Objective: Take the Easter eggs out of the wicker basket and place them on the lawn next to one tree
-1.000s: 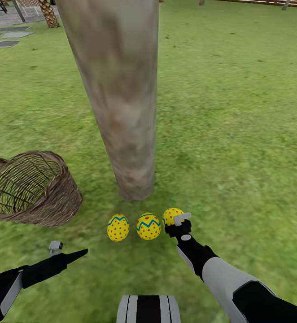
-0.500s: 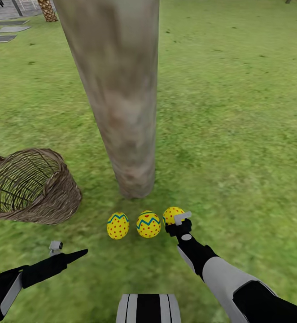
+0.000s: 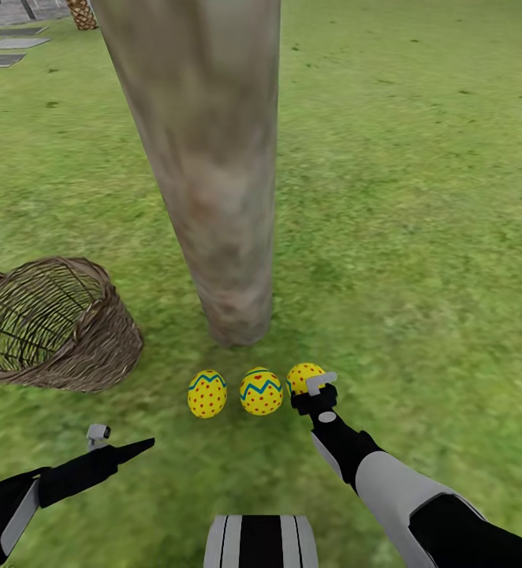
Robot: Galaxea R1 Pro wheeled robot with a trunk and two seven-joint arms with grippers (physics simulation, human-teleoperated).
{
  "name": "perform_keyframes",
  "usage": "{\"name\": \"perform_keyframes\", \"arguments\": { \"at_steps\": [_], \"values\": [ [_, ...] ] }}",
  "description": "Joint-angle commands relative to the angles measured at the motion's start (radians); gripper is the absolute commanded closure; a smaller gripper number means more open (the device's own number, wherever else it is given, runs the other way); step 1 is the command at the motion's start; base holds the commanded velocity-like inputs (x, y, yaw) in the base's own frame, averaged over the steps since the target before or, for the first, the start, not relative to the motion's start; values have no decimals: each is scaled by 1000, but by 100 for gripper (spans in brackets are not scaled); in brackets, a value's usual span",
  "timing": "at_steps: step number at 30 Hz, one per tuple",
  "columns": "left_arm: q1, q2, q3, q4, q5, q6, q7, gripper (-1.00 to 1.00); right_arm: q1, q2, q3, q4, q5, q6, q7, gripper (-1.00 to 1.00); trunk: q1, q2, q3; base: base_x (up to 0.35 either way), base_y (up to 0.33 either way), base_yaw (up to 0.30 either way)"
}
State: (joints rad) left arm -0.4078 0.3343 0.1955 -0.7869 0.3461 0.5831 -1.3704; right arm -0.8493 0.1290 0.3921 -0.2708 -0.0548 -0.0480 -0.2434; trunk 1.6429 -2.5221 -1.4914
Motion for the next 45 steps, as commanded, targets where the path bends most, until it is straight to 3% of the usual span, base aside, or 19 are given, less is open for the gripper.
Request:
{"name": "perform_keyframes", "arguments": {
  "at_steps": [1,8,9,18,45],
  "values": [
    [0,0,1,0,3,11,-3,-100,-1,0,5,2,-10,-3,-6,100,0,0,-1,0,0,0],
    [0,1,2,0,4,11,-3,-100,-1,-1,4,4,-16,5,-7,100,0,0,-1,0,0,0],
    [0,1,3,0,4,11,-3,-100,-1,-1,4,4,-16,5,-7,-100,0,0,-1,0,0,0],
    [0,0,5,3,5,12,-3,-100,-1,-2,4,4,-16,3,-5,-100,0,0,-1,0,0,0],
    [0,-1,-1,3,0,17,4,-100,-1,-2,2,4,-17,2,-5,-100,-12,6,104,0,0,0]
  ]
}}
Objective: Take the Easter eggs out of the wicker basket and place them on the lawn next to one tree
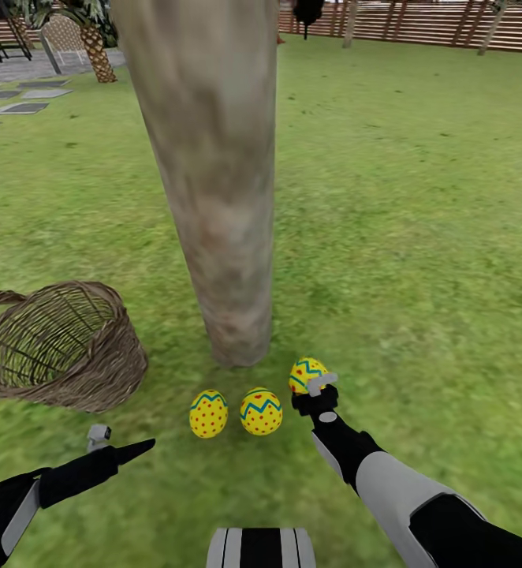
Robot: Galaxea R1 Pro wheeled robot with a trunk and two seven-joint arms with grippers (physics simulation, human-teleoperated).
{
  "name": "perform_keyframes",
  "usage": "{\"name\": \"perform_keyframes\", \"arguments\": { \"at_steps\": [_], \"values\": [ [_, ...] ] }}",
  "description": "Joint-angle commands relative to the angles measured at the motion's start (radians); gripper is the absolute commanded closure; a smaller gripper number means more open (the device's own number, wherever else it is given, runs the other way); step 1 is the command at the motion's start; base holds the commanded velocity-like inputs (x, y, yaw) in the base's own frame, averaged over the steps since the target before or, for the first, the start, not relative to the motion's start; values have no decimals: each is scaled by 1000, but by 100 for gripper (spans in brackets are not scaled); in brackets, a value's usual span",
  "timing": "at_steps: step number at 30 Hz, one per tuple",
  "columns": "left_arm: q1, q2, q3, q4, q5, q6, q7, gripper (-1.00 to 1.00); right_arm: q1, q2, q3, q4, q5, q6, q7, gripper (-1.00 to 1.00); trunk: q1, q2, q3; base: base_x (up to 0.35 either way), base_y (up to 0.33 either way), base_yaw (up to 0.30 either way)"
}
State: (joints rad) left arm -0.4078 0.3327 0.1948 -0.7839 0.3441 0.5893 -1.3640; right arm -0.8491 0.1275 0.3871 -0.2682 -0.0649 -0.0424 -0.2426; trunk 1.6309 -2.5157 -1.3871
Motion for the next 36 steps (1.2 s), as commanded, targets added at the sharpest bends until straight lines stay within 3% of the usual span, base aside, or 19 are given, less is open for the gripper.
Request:
{"name": "perform_keyframes", "arguments": {
  "at_steps": [1,14,18,22,26,31,33,36],
  "values": [
    [0,0,0,0,2,10,-3,-100,-1,0,7,1,-7,-4,-5,-100,-1,0,3,0,0,0],
    [0,3,-1,-11,3,21,-6,-100,-1,0,7,0,-9,-2,-4,-100,-6,3,54,0,0,0],
    [-1,2,-3,-16,2,93,-4,-100,-1,0,7,-3,-8,-10,-2,-100,-8,4,69,0,0,0],
    [-2,16,-4,-10,-2,104,-4,-100,-1,-3,4,-3,-10,-8,-4,-100,-10,5,85,0,0,0],
    [-2,16,-3,-6,-85,104,-5,-100,4,-14,4,3,-13,1,-4,-100,-12,6,100,0,0,0],
    [0,17,-4,29,-109,101,-2,-100,11,-44,-61,17,-18,60,-3,-100,-14,7,119,0,0,0],
    [0,18,-3,64,-124,97,-1,-100,15,-60,-89,31,-18,127,-2,-100,-15,8,127,0,0,0],
    [5,21,-2,112,-129,93,2,-100,16,-74,-97,67,-18,175,-1,-100,-16,8,139,0,0,0]
  ]
}}
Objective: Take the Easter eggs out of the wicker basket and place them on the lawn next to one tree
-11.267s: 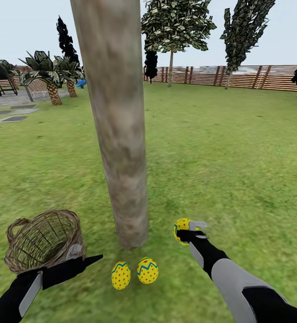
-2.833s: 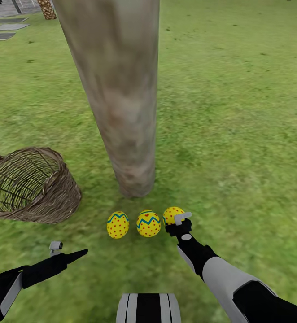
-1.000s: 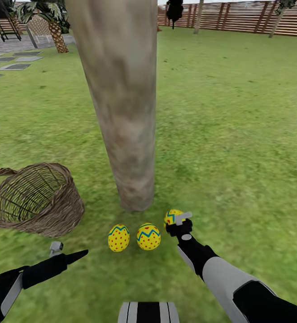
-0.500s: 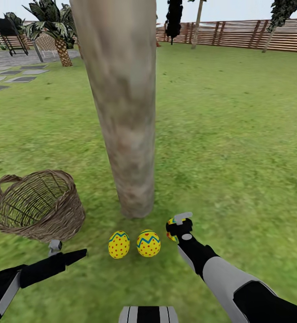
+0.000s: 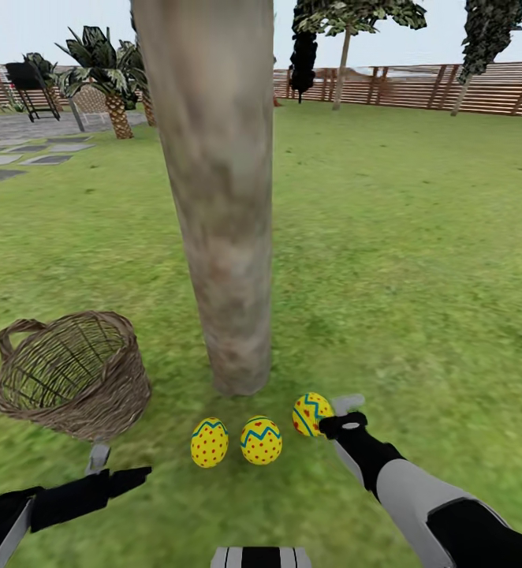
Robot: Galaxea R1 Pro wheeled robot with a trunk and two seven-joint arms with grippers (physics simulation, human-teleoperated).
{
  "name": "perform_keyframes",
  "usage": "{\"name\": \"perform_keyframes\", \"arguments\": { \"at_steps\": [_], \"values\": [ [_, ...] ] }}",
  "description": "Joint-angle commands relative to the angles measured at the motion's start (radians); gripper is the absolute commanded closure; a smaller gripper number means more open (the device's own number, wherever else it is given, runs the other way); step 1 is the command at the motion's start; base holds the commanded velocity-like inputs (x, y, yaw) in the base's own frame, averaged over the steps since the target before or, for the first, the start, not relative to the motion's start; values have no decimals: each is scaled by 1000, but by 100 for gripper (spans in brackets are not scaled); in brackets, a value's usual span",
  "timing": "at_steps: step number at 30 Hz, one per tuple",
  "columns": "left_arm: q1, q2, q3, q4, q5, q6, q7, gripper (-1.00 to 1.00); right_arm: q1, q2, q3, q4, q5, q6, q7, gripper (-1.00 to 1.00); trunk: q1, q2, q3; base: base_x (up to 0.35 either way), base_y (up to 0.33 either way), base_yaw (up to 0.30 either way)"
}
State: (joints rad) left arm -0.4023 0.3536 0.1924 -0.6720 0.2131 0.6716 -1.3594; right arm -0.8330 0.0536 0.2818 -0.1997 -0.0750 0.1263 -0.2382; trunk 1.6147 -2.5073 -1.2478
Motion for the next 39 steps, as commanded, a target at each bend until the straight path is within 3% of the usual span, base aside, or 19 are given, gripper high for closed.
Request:
{"name": "perform_keyframes", "arguments": {
  "at_steps": [1,4,5,7,8,12,14,19,24,27,29,32,39],
  "values": [
    [0,5,0,11,1,10,0,-100,0,-2,8,15,-8,12,-5,-100,-1,0,3,0,0,0],
    [2,19,0,40,1,6,20,-100,0,-4,7,70,-8,19,-3,-100,-2,1,15,0,0,0],
    [2,27,0,66,1,-2,123,-100,0,-4,7,127,-8,21,-1,-100,-2,1,19,0,0,0],
    [2,28,1,76,1,-16,179,-100,0,-4,6,147,-9,21,-1,-100,-3,1,26,0,0,0],
    [2,28,4,89,2,-27,248,-100,1,-3,6,169,-9,21,0,-100,-4,2,30,0,0,0],
    [2,29,6,95,2,-31,353,-100,10,3,5,200,-9,21,0,-100,-6,3,46,0,0,0],
    [2,41,6,95,2,-32,396,-100,29,5,5,205,-8,20,2,-100,-6,3,54,0,0,0],
    [2,61,6,98,2,-32,415,-100,62,5,5,208,-7,19,3,-100,-9,4,73,0,0,0],
    [2,61,3,102,2,-32,435,-100,93,6,5,208,-5,19,3,-100,-11,5,92,0,0,0],
    [2,50,1,103,3,-32,545,-100,119,7,5,207,-4,19,4,-100,-12,6,104,0,0,0],
    [2,48,1,105,4,-32,578,-100,127,8,5,208,-4,19,4,-100,-13,7,112,0,0,0],
    [2,47,2,130,4,-33,592,-100,134,8,5,209,-5,19,4,-100,-15,7,123,0,0,0],
    [2,38,1,194,3,-73,595,-100,166,8,5,209,-6,17,4,-100,-40,54,145,0,0,0]
  ]
}}
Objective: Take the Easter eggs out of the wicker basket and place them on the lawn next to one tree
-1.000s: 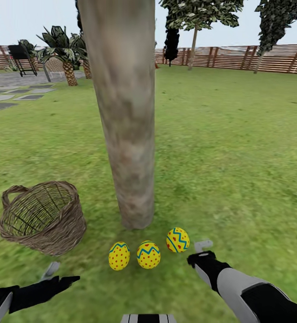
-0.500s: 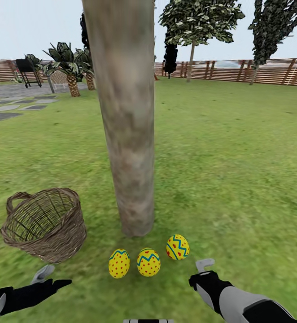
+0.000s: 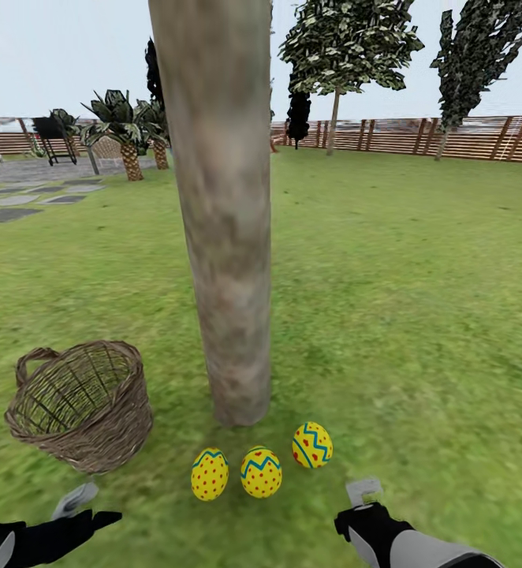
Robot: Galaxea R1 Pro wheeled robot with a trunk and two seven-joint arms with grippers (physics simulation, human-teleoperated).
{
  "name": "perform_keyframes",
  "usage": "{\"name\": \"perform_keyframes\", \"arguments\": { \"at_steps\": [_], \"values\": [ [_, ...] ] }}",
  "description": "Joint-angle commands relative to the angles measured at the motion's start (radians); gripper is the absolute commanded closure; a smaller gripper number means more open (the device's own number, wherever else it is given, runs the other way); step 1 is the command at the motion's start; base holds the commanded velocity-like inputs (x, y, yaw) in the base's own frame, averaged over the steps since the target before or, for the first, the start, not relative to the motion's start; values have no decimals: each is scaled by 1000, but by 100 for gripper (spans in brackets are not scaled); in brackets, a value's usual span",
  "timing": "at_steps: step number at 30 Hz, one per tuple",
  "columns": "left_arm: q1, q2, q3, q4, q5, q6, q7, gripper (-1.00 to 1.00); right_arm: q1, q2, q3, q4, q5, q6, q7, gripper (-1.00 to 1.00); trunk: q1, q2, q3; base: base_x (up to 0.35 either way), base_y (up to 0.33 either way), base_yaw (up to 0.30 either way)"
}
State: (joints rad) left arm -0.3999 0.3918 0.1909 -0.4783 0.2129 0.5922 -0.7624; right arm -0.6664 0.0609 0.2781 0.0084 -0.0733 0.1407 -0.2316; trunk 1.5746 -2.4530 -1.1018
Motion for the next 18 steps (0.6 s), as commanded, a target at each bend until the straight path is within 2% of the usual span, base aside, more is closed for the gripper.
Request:
{"name": "perform_keyframes", "arguments": {
  "at_steps": [1,5,11,18],
  "values": [
    [0,-6,2,19,3,-14,-2,-100,7,0,9,1,-7,2,-3,-100,-4,7,2,-26,0,0],
    [0,-13,2,55,3,-53,-2,-100,22,0,9,1,-7,-3,-3,-100,-19,35,15,-195,0,0],
    [0,-14,2,101,3,-115,0,-100,42,-3,9,1,-6,-7,-3,-100,-42,77,34,-322,0,0],
    [0,-14,2,113,5,-128,1,-100,48,-2,8,1,-6,-7,-3,-100,-69,126,56,-287,0,0]
  ]
}}
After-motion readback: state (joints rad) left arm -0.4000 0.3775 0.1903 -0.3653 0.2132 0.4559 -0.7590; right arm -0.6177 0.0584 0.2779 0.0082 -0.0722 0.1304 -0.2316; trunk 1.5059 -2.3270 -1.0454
